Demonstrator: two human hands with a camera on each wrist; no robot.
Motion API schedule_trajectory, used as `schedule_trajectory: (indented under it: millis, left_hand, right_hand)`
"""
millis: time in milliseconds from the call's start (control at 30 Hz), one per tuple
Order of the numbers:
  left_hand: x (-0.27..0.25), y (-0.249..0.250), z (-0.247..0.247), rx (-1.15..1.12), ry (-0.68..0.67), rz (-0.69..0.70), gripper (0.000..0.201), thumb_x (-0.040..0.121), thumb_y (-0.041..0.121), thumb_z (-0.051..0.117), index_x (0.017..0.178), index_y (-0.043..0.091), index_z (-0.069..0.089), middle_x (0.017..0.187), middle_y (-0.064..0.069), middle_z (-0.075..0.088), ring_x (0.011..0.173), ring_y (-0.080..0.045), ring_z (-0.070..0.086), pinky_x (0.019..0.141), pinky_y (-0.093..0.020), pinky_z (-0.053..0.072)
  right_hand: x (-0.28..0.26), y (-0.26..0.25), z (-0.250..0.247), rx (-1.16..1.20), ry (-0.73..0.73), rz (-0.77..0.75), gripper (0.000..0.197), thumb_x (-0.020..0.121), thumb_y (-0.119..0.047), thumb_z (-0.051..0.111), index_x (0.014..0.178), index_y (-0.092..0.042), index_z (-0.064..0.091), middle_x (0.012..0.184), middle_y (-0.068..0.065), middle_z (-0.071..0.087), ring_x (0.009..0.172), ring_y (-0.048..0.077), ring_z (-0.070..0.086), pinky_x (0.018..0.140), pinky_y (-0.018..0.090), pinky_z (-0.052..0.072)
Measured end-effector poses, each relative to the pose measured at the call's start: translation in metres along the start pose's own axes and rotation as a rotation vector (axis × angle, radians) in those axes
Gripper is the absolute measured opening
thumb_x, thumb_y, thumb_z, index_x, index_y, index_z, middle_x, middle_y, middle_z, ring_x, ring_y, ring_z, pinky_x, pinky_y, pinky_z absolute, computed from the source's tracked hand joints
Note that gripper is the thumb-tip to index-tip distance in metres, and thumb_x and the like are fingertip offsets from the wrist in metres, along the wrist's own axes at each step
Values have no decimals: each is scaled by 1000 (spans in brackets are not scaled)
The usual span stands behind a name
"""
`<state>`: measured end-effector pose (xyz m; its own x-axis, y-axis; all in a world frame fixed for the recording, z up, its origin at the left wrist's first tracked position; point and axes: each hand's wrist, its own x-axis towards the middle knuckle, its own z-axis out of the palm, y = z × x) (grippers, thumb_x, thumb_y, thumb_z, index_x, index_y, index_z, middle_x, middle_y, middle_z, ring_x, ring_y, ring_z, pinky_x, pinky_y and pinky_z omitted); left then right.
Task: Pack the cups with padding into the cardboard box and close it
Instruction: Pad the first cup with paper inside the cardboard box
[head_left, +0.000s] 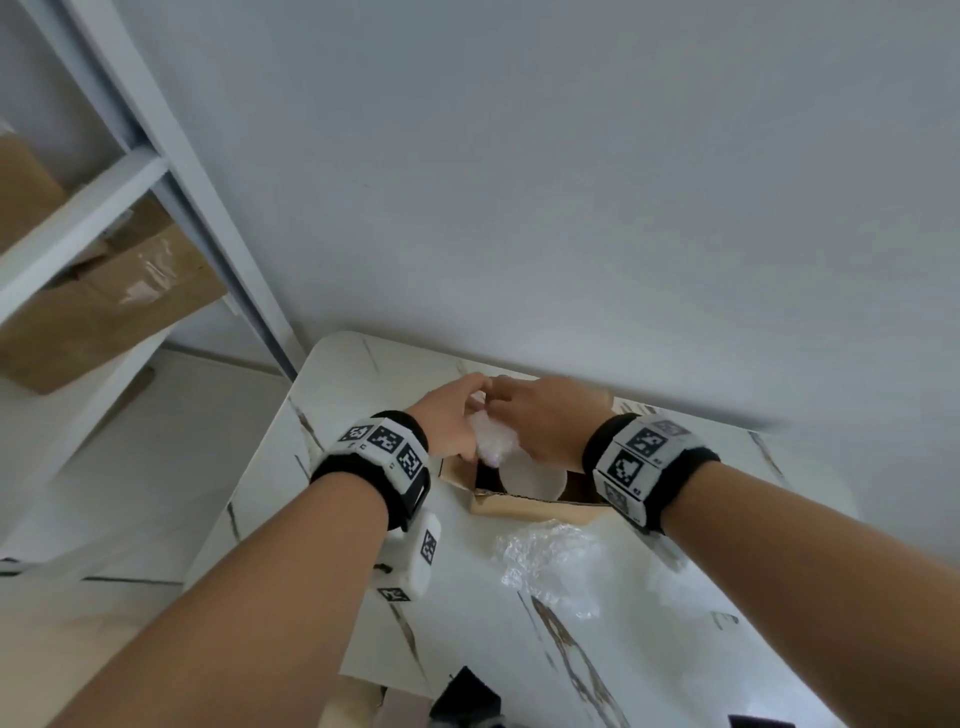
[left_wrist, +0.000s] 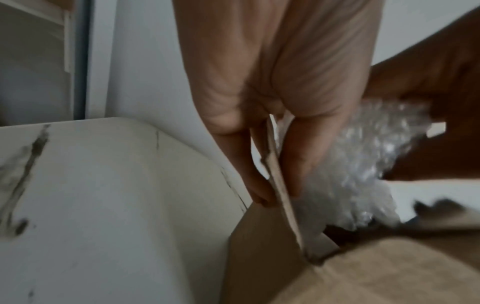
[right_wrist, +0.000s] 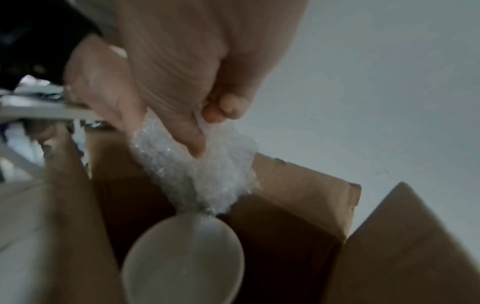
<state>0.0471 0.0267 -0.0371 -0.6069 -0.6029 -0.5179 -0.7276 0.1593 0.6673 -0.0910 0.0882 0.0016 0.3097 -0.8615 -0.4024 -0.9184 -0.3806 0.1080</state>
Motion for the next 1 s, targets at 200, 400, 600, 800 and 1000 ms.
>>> schedule_trajectory:
  millis: [200,400,600,800,1000]
  left_hand:
    - [0,-2,-7,-56,-66,15,73,68,-18,58,126,26,51,119,-2,54,82,-18,57,58,-24,46]
    - [2,-2,-9,-60,-61,-22,75,68,-24,50,120,31,56,133,0,50,89,-24,60,56,-23,43]
    - [6,6,-3,-38,-35,-66,62,78,-18,46,124,24,52,115,-5,57,80,-25,57,61,-24,45]
    - [2,2,-1,-64,25,-163,58,82,-12,50,127,24,45,75,-1,40,60,-14,40,49,-22,35]
    - [0,-6,3,-210,46,-192,57,78,-6,65,126,21,53,115,-7,53,100,-26,57,84,-40,54]
  right_hand:
    - [-2,1,20,-143,137,-245,18,69,-5,74,85,-10,66,92,6,63,54,23,51,44,27,36]
    - [-21,8,55,-130,244,-388,31,64,-10,77,93,-12,67,69,-1,60,60,20,60,40,23,36]
    - [-22,13,52,-99,-49,-330,75,80,-13,64,141,-38,28,117,5,49,99,24,51,71,38,55]
    - [-12,-3,37,-135,-284,-216,64,95,-20,47,144,-48,17,97,-1,61,82,21,58,66,31,47]
    - [15,-42,34,-15,-310,-124,24,98,-18,43,112,-15,62,114,4,63,107,24,61,80,34,48]
